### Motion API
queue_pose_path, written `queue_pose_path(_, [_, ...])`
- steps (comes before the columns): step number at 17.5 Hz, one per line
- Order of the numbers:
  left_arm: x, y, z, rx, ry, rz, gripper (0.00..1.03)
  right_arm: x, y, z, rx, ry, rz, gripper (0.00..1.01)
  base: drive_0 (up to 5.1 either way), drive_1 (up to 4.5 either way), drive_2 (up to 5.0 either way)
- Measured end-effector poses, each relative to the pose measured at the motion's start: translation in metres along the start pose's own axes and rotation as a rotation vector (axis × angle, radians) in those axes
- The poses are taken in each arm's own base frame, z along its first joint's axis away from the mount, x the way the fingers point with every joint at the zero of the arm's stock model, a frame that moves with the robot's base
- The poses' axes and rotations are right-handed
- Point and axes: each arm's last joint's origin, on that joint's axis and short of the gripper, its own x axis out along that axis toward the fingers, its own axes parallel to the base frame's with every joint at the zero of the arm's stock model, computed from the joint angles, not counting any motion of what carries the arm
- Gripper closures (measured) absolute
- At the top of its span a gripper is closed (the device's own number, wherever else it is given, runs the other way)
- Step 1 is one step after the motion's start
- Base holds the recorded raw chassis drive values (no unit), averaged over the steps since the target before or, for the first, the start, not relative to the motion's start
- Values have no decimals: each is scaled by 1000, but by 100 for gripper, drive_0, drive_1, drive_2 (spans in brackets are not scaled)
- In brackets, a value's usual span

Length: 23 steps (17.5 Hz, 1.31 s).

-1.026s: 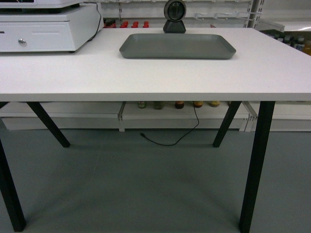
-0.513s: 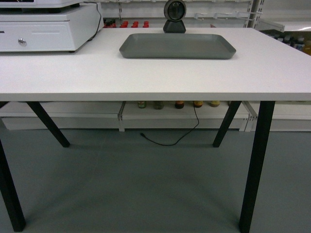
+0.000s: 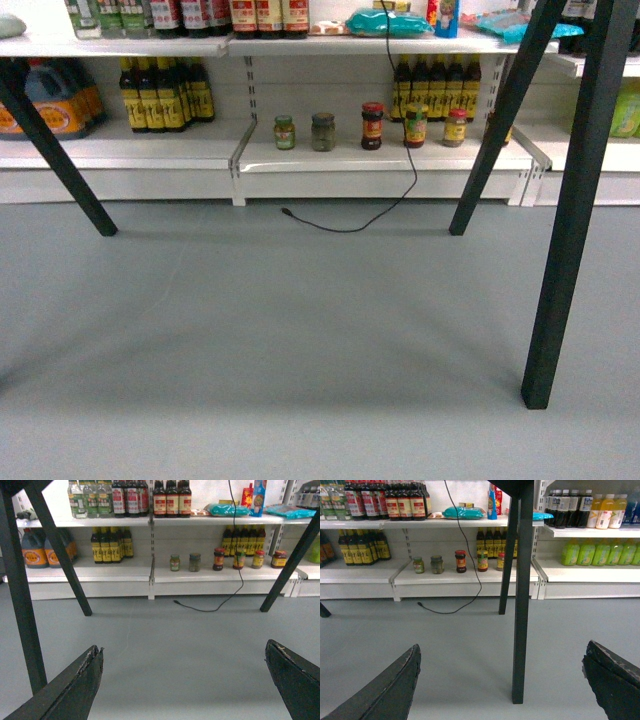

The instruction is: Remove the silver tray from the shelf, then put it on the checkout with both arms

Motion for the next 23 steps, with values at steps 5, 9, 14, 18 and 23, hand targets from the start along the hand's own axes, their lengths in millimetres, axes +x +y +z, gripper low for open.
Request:
queue_pose_path(5, [0,0,0,0,-1,1,5,0,0,0,0,-3,1,3,0,0,0])
queue_pose_path(9, [0,0,0,0,-1,0,5,0,0,0,-1,-2,1,3,0,0,0])
queue_pose_path(14, [0,0,0,0,-1,0,5,0,0,0,-1,-3,1,3,0,0,0])
queue_pose_path(18, [0,0,0,0,-2,0,5,0,0,0,-1,-3,1,3,0,0,0])
queue_pose_path(23, [0,0,0,0,-2,0,5,0,0,0,-1,-3,1,3,0,0,0])
